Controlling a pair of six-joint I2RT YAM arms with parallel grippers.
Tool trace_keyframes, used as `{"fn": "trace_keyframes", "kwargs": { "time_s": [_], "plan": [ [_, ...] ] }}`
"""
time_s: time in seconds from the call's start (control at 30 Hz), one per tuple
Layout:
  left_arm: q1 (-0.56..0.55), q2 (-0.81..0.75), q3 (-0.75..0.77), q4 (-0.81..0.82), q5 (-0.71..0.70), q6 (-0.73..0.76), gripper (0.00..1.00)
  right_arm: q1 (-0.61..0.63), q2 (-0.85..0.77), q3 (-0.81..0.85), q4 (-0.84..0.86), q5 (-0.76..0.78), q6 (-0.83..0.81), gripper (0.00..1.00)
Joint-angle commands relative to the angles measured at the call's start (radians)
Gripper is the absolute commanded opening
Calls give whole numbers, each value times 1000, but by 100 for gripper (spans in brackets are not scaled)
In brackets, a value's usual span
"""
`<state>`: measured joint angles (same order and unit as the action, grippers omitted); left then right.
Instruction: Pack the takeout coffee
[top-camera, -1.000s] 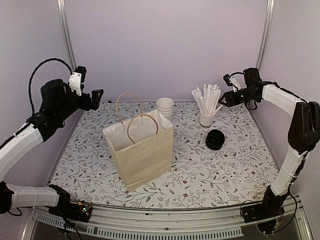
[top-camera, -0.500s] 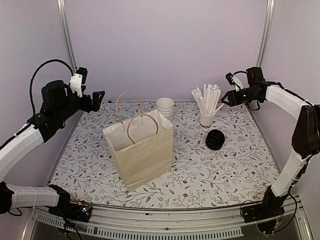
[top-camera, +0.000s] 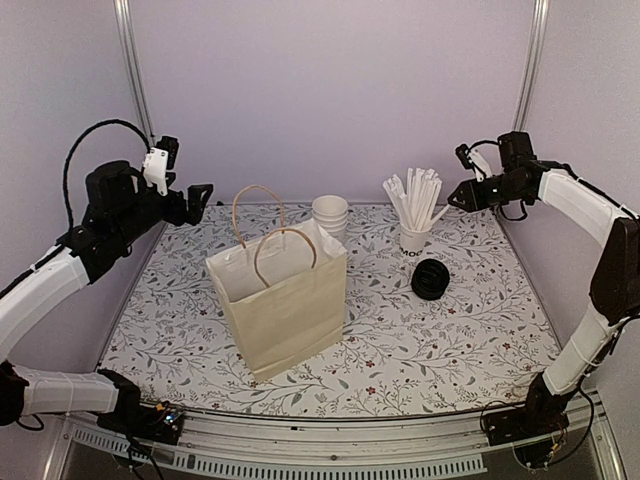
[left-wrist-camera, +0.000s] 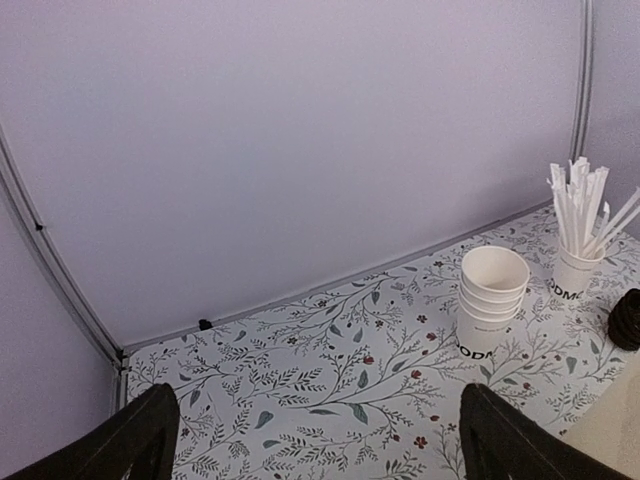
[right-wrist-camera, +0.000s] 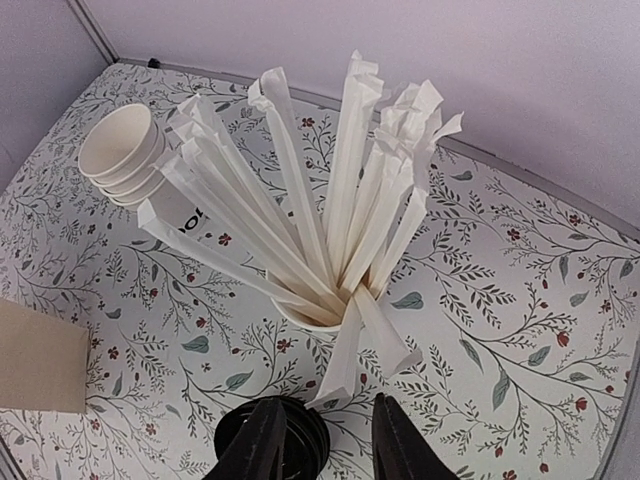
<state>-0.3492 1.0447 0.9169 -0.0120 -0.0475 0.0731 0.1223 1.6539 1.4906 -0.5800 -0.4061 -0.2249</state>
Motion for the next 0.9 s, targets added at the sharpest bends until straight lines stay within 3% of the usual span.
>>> {"fn": "trace_keyframes", "kwargs": {
  "time_s": [0.0,0.27,0.53,0.87],
  "plan": [
    [14,1,-2,25,20,-9,100,0,-30,-6,-29,-38,-12,30],
    [15,-2,-10,32,18,-7,100,0,33,27,-41,-70,-16,17],
    [16,0,-12,33,27,-5,100,1,66,51,-40,-62,-14,24],
    [16,4,-12,33,40,-3,100,2,45,54,-56,-36,-20,25]
  ]
}}
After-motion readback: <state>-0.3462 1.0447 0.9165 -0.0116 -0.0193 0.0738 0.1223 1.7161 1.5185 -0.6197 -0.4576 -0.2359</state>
